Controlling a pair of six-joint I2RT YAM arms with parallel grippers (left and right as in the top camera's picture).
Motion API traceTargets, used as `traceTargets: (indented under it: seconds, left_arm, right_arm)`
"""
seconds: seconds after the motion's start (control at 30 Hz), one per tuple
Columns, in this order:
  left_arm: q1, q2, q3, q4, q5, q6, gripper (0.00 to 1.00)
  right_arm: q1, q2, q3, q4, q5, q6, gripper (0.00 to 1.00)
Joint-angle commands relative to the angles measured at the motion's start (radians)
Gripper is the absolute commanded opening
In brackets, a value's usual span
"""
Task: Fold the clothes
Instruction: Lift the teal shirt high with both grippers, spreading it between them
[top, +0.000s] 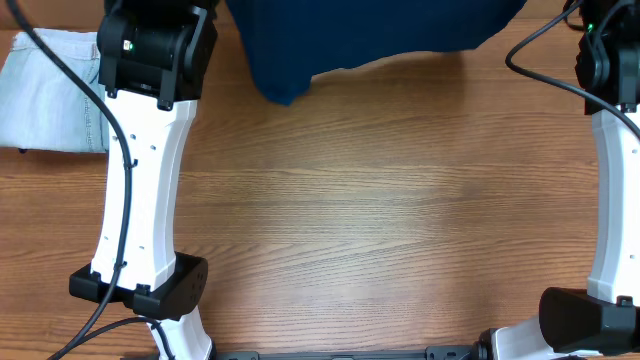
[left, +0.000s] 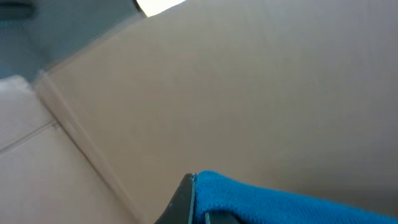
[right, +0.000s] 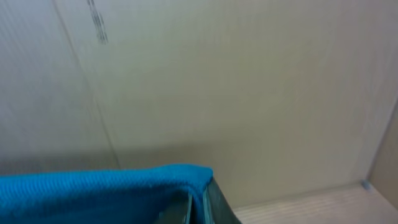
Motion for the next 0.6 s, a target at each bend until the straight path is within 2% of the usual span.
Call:
traceTargets:
  seconds: [0.0, 0.1, 0.27, 0.4, 0.57]
  left_arm:
    - [-0.014, -0.027, 0.03, -0.156, -0.082, -0.06, 0.04]
    - [-0.014, -0.028, 0.03, -0.238, -0.091, -0.112, 0.04]
    - [-0.015, -0.054, 0.031, -0.153, -0.145, -0.083, 0.04]
    - [-0.023, -0.139, 0.031, -0.08, -0.149, -0.067, 0.04]
    - [-0.058, -0.257, 0.031, -0.101, -0.152, -0.053, 0.04]
  right_arm:
    - [-0.021, -0.022, 0.026, -0.087, 0.017, -0.08, 0.04]
    - [-0.027, -0.022, 0.026, -0.143, 0.017, -0.089, 0.04]
    - [-0.035, -0.029, 0.027, -0.145, 0.018, -0.088, 0.04]
    - [-0.035, -0.088, 0.028, -0.14, 0.017, -0.081, 0.04]
    - [-0.035, -0.188, 0.035, -0.146, 0.018, -0.08, 0.04]
